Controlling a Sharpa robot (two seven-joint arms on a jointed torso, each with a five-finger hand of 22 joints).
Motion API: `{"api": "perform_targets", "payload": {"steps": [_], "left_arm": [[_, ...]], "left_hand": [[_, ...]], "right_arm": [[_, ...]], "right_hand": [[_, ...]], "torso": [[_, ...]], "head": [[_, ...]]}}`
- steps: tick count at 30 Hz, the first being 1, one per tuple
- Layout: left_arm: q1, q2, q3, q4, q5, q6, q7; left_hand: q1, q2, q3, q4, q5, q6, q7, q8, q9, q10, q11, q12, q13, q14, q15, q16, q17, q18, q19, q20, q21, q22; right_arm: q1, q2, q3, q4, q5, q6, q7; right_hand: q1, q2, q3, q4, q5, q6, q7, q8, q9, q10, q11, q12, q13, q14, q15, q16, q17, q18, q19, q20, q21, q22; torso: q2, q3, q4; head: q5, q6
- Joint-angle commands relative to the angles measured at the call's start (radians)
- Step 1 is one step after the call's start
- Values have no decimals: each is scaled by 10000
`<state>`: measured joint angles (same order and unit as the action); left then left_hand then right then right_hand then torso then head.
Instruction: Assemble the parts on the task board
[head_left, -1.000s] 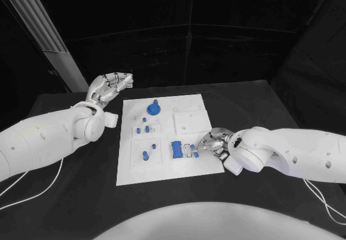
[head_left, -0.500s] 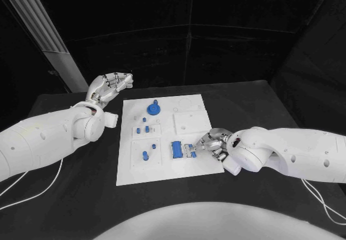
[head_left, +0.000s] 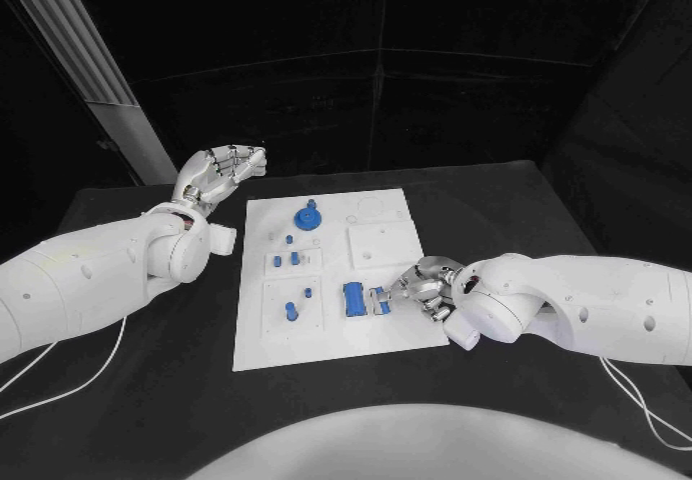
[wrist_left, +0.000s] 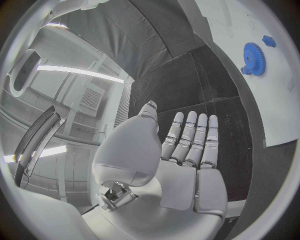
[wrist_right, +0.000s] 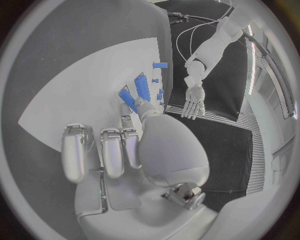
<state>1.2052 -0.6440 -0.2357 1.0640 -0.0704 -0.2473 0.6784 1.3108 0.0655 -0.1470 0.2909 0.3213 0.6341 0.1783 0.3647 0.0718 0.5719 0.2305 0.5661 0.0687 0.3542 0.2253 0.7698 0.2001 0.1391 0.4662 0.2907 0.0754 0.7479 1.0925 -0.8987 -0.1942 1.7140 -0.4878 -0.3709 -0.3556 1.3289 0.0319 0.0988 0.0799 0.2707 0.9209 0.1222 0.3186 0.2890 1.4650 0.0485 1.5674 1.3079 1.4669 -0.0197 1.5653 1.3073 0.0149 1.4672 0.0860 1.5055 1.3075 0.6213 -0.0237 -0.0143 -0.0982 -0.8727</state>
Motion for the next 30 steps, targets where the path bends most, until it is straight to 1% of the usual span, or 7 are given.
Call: {"api": "perform_targets", "payload": {"steps": [1,6,13,18,21,25,30], "left_arm": [[15,4,4,-2,11,120,1603],[15,8,4,-5,11,124,1602],[14,13,4,-3,11,136,1594],[14,14,4,-5,11,133,1591],[14,14,4,-5,11,136,1590],[13,16,4,-6,11,137,1591],[12,17,4,-4,11,137,1593]], "left_hand": [[49,99,-70,9,50,-80,861,44,-11,-89,1,60,-16,-72,-22,42,-24,-203,-51,2,-49,-13],[49,99,-70,9,50,-80,861,44,-11,-89,1,60,-16,-72,-22,42,-24,-203,-51,2,-49,-13],[49,99,-70,9,50,-80,861,44,-11,-89,1,60,-16,-72,-22,42,-24,-203,-51,2,-49,-13],[49,99,-70,9,50,-80,861,44,-11,-89,1,60,-16,-72,-22,42,-24,-203,-51,2,-49,-13],[49,99,-70,9,50,-80,861,44,-11,-89,1,60,-16,-72,-22,42,-24,-203,-51,2,-49,-13],[49,99,-70,9,50,-80,861,44,-11,-89,1,60,-16,-72,-22,42,-24,-203,-51,2,-49,-13],[49,99,-70,9,50,-80,861,44,-11,-89,1,60,-16,-72,-22,42,-24,-203,-51,2,-49,-13]], "right_arm": [[15,29,2,-28,147,85,-58],[15,87,2,-68,146,123,-181],[15,144,2,-102,139,133,-325],[15,181,2,-119,119,181,-454],[15,190,2,-117,98,200,-513],[15,205,2,-120,86,189,-545],[15,247,2,-123,81,139,-590]], "right_hand": [[-112,22,-13,41,-31,-30,48,-60,-13,1058,54,34,2629,1039,66,55,2635,22,729,74,-65,2403],[-130,3,-50,56,-85,-62,70,-95,-37,1058,75,34,2629,1039,76,55,2635,27,721,81,-84,2397],[-220,-82,-209,119,-347,-81,110,-153,-89,1058,116,34,2629,1039,108,55,2635,34,707,111,-115,2387],[-267,-96,-278,159,-460,-55,114,-157,-104,1058,122,34,2629,1039,118,55,2635,36,704,122,-123,2385],[-381,-120,-405,251,-739,7,106,-143,-113,1058,118,34,2629,1039,120,55,2635,41,695,132,-144,2378],[-500,-90,-534,368,-922,47,98,-138,-126,1058,111,34,2629,1039,114,55,2635,47,685,133,-166,2370],[-568,36,-626,483,-875,207,36,-67,-109,1058,66,34,2629,1039,89,55,2635,51,679,119,-182,2365]], "torso": [[4,2,2],[0,1,-5],[3,3,-1],[-2,1,-9],[1,1,-4],[0,3,-6],[2,1,-1]], "head": [[0,1],[7,1],[19,1],[26,1],[32,1],[38,1],[31,1]]}}
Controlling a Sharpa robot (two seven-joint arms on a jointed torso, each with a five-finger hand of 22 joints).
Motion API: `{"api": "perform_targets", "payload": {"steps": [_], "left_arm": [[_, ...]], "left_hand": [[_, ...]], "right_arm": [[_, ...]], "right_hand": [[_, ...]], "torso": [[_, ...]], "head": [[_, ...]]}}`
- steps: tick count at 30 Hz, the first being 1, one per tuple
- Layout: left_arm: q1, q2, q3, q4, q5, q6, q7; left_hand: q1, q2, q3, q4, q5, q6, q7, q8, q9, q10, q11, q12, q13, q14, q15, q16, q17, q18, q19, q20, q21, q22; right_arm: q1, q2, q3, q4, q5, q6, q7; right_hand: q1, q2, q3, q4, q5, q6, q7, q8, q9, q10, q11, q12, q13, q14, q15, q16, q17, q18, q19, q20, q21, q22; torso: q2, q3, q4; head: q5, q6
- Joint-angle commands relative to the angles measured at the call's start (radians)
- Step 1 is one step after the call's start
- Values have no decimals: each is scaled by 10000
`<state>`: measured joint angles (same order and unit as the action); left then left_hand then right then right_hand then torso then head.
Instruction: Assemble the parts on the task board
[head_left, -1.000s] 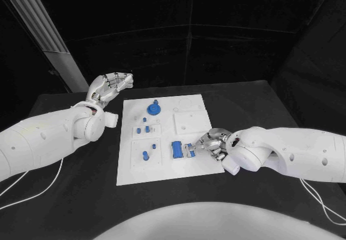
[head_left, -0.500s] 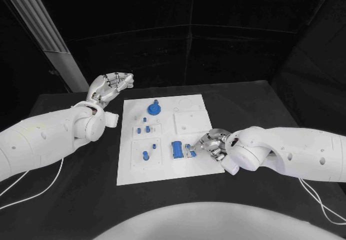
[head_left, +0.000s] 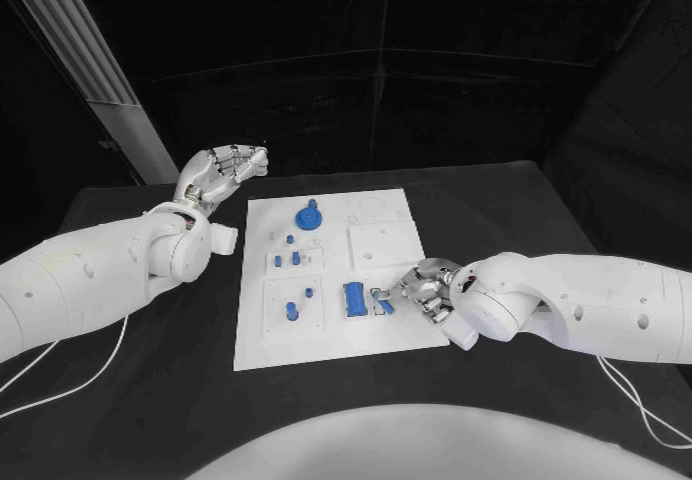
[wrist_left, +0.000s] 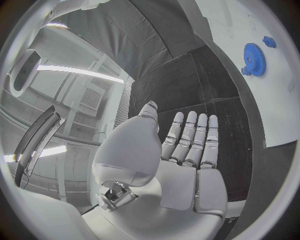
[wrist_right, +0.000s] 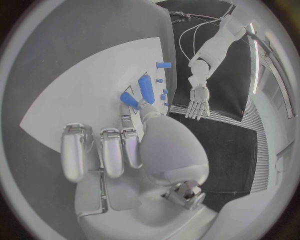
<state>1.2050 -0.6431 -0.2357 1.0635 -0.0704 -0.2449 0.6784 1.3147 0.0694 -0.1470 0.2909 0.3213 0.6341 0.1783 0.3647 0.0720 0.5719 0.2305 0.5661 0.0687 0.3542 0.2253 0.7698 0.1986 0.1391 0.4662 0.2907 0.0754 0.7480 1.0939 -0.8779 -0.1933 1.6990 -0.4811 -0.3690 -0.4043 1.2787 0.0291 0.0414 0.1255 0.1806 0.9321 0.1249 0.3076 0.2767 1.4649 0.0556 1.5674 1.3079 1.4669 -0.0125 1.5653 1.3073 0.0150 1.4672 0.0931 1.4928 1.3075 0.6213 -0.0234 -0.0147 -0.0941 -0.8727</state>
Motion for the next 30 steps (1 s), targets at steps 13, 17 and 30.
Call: {"api": "perform_targets", "payload": {"steps": [13,17,30], "left_arm": [[13,11,4,-4,11,117,1595],[12,10,4,-3,11,120,1595],[11,-10,4,3,11,122,1589]], "left_hand": [[10,60,-70,9,50,-80,861,44,-14,-89,0,60,-17,-72,-22,42,-9,-203,-51,2,-49,-14],[10,60,-70,9,50,-80,861,44,-14,-89,0,60,-17,-72,-22,42,-9,-203,-51,2,-49,-14],[10,60,-70,9,50,-80,861,44,-14,-89,0,60,-17,-72,-22,42,-9,-203,-51,2,-49,-14]], "right_arm": [[1,98,-7,41,-255,-49,-256],[1,135,-7,33,-375,-135,-304],[1,253,-5,-14,-538,-450,-401]], "right_hand": [[-56,281,-213,173,101,566,-203,223,72,1059,-188,34,2629,1039,-110,55,2635,56,672,-51,-73,2360],[60,362,-216,152,145,744,-300,277,105,1059,-273,34,2629,1039,-181,55,2635,56,674,-113,-69,2362],[80,484,-252,220,262,923,-385,325,157,1059,-357,34,2629,1039,-264,55,2635,62,663,-194,-98,2353]], "torso": [[-4,-3,0],[-3,3,5],[6,-5,-6]], "head": [[-6,1],[0,1],[-6,1]]}}
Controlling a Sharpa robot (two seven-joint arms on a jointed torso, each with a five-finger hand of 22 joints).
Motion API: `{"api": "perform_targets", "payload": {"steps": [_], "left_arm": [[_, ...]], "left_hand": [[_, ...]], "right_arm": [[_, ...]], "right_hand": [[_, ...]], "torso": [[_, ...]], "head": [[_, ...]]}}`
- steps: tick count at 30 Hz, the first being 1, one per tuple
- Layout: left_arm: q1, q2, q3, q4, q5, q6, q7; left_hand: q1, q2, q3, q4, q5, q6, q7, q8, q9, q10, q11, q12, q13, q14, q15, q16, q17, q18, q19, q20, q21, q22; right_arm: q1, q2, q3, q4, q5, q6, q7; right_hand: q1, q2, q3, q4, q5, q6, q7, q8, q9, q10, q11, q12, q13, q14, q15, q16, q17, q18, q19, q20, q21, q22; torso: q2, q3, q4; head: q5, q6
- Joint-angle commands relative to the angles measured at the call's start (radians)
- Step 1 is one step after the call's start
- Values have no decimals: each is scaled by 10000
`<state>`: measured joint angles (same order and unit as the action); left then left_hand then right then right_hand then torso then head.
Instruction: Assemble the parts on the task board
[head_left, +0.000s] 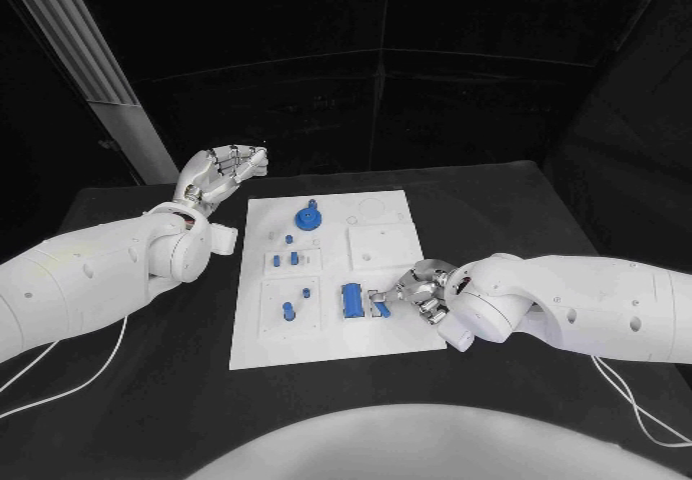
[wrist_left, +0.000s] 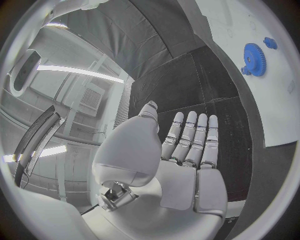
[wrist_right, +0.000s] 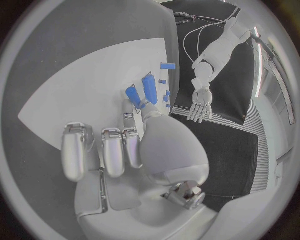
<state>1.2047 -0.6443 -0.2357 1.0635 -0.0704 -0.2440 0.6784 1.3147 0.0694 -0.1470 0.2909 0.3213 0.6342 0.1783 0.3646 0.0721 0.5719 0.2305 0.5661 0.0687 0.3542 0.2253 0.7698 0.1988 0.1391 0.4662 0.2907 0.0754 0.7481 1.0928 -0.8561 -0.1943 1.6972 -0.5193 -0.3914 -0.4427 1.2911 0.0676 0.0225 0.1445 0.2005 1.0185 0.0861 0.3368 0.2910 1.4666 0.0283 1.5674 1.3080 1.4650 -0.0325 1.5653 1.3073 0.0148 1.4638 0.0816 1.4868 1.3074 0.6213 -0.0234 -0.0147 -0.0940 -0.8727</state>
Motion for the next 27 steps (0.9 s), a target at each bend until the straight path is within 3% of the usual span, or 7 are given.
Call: {"api": "perform_targets", "payload": {"steps": [1,6,15,21,27], "left_arm": [[14,5,4,3,11,117,1588],[14,15,4,-1,11,122,1585],[12,21,4,-9,11,131,1581],[9,29,4,-16,11,138,1575],[6,33,4,-19,11,141,1572]], "left_hand": [[10,60,-70,9,50,-81,861,44,-14,-90,0,61,-17,-72,-22,42,-10,-203,-51,2,-48,-15],[10,60,-70,9,50,-81,861,44,-14,-90,0,61,-17,-72,-22,42,-10,-203,-51,2,-48,-15],[10,60,-70,9,50,-81,861,44,-14,-90,0,61,-17,-72,-22,42,-10,-203,-51,2,-48,-15],[10,60,-70,9,50,-81,861,44,-14,-90,0,61,-17,-72,-22,42,-10,-203,-51,2,-48,-15],[10,60,-70,9,50,-81,861,44,-14,-90,0,61,-17,-72,-22,42,-10,-203,-51,2,-48,-15]], "right_arm": [[11,47,5,-1,-183,-254,-30],[11,87,6,-3,-305,-344,-63],[11,100,6,16,-504,-301,-126],[11,86,6,23,-551,-292,-141],[11,83,6,33,-561,-276,-158]], "right_hand": [[-48,100,-66,36,69,62,2,33,16,1042,-86,34,2628,1058,-65,55,2635,64,696,-81,-38,2353],[-215,69,-221,190,78,101,-6,13,36,1042,-102,34,2628,1058,-95,55,2635,68,686,-120,-62,2345],[-850,56,-782,793,41,127,23,-73,78,1042,-84,34,2628,1058,-111,55,2635,77,671,-149,-107,2332],[-1216,184,-1306,1359,-595,238,-20,-27,208,1042,-117,34,2628,1058,-150,55,2635,81,666,-181,-126,2327],[-1174,185,-1462,1393,-726,340,-72,99,350,1042,-157,34,2628,1058,-191,55,2635,85,662,-213,-139,2323]], "torso": [[6,-5,-3],[6,1,1],[-4,3,-3],[3,1,-4],[0,1,0]], "head": [[-10,1],[-14,1],[-31,1],[-38,1],[-32,1]]}}
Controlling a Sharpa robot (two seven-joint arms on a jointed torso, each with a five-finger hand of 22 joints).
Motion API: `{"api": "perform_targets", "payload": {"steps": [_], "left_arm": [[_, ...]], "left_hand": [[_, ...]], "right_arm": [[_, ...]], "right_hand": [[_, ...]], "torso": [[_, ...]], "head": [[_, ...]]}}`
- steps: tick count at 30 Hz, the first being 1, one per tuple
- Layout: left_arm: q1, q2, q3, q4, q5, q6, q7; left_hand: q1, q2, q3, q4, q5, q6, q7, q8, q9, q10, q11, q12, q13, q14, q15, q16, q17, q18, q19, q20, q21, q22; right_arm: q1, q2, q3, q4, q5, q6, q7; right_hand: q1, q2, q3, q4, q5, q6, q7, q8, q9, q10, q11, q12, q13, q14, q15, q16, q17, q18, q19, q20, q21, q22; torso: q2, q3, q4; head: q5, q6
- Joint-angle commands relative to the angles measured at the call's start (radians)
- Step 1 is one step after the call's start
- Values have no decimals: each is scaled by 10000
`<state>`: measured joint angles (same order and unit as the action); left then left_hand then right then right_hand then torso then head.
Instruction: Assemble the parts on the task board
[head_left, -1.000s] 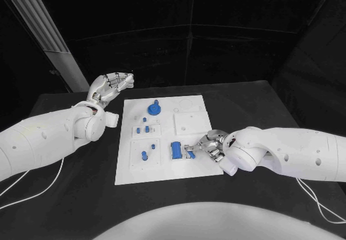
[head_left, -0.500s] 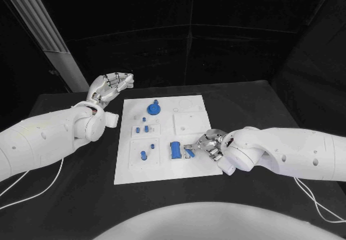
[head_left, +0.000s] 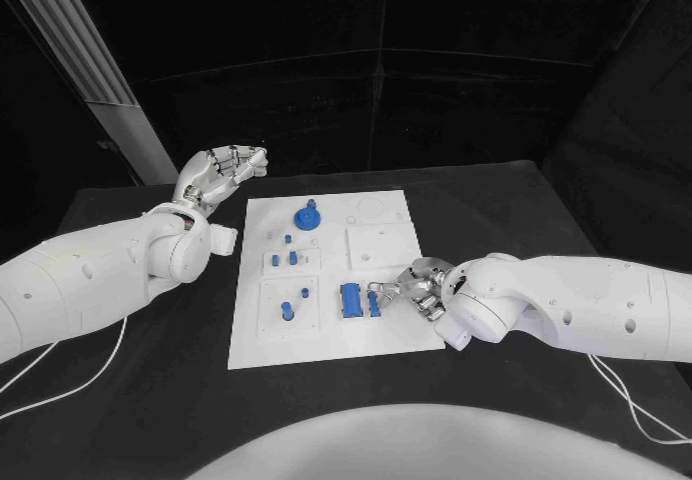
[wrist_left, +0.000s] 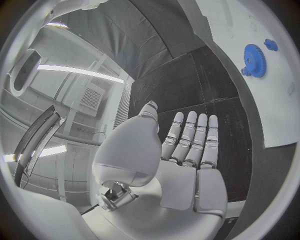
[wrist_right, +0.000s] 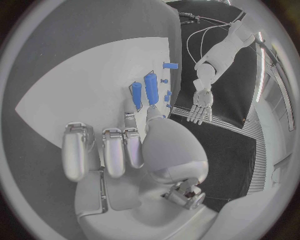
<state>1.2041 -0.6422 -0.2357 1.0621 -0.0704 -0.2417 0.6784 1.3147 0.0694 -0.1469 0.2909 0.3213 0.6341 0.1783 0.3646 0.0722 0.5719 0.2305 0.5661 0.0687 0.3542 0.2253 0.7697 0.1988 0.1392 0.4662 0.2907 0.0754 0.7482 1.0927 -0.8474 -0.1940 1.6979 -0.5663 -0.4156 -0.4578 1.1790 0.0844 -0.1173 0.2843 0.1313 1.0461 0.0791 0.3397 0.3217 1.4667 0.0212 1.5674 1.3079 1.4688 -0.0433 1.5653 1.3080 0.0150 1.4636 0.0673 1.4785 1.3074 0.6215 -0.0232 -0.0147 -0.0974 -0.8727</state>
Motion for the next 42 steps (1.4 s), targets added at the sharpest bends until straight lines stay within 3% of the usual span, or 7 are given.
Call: {"api": "perform_targets", "payload": {"steps": [1,5,9,13,19,27,42], "left_arm": [[12,13,4,-4,11,118,1571],[10,13,4,-4,11,121,1570],[8,5,4,-3,11,121,1571],[5,-1,4,-7,11,124,1571],[-14,0,4,-16,11,138,1565],[-34,-5,4,-11,11,139,1563],[-40,-18,4,1,11,124,1571]], "left_hand": [[10,60,-70,9,50,-80,861,44,-15,-90,0,60,-17,-72,-22,42,-11,-203,-51,2,-48,-16],[10,60,-70,9,50,-80,861,44,-15,-90,0,60,-17,-72,-22,42,-11,-203,-51,2,-48,-16],[33,85,-95,9,59,-105,863,77,-19,-114,3,94,-20,-85,-19,77,-66,-207,-67,2,-48,-26],[33,85,-95,9,59,-105,863,77,-19,-114,3,94,-20,-85,-19,77,-66,-207,-67,2,-48,-26],[33,85,-95,9,59,-105,863,77,-19,-114,3,94,-20,-85,-19,77,-66,-207,-67,2,-48,-26],[33,85,-95,9,59,-105,863,77,-19,-114,3,94,-20,-85,-19,77,-66,-207,-67,2,-48,-26],[33,85,-95,9,59,-105,863,77,-19,-114,3,94,-20,-85,-19,77,-66,-207,-67,2,-48,-26]], "right_arm": [[12,-9,3,30,-95,-30,-14],[12,-70,2,76,-451,6,-65],[11,-215,0,188,-1079,139,-186],[11,-407,-2,342,-1479,600,-361],[9,-553,-4,570,-1717,1261,-457],[8,-542,-5,642,-1978,1979,-596],[8,-269,-4,421,-2276,2338,-876]], "right_hand": [[-32,10,-82,-14,-38,71,-10,90,66,1041,-92,34,2628,1020,-90,55,2628,84,662,-75,-62,2322],[61,20,-198,-23,-72,155,-86,334,287,1041,-155,34,2628,1020,-144,55,2628,90,655,-127,-83,2315],[199,72,-418,-6,-175,186,-290,1091,984,1041,-323,34,2628,1020,-291,55,2628,97,648,-271,-110,2308],[343,190,-760,5,-412,-270,-510,2452,2394,1041,-485,34,2628,1020,-485,55,2628,98,645,-418,-134,2302],[427,324,-1138,6,-639,-805,-673,3949,4075,1041,-742,34,2628,1020,-606,55,2628,99,649,-577,-144,2302],[369,318,-1434,0,-783,-1010,-811,4738,5074,1041,-820,34,2628,1020,-686,55,2628,98,655,-663,-140,2306],[487,692,-1431,-28,-799,-1155,-877,4967,5510,1041,-880,34,2628,1020,-739,55,2628,86,671,-699,-102,2319]], "torso": [[0,-2,1],[-4,-2,2],[-6,2,-10],[-7,-3,-12],[-6,3,-14],[5,2,7],[-2,-2,0]], "head": [[0,1],[-2,1],[28,1],[26,1],[-23,1],[-38,1],[-38,1]]}}
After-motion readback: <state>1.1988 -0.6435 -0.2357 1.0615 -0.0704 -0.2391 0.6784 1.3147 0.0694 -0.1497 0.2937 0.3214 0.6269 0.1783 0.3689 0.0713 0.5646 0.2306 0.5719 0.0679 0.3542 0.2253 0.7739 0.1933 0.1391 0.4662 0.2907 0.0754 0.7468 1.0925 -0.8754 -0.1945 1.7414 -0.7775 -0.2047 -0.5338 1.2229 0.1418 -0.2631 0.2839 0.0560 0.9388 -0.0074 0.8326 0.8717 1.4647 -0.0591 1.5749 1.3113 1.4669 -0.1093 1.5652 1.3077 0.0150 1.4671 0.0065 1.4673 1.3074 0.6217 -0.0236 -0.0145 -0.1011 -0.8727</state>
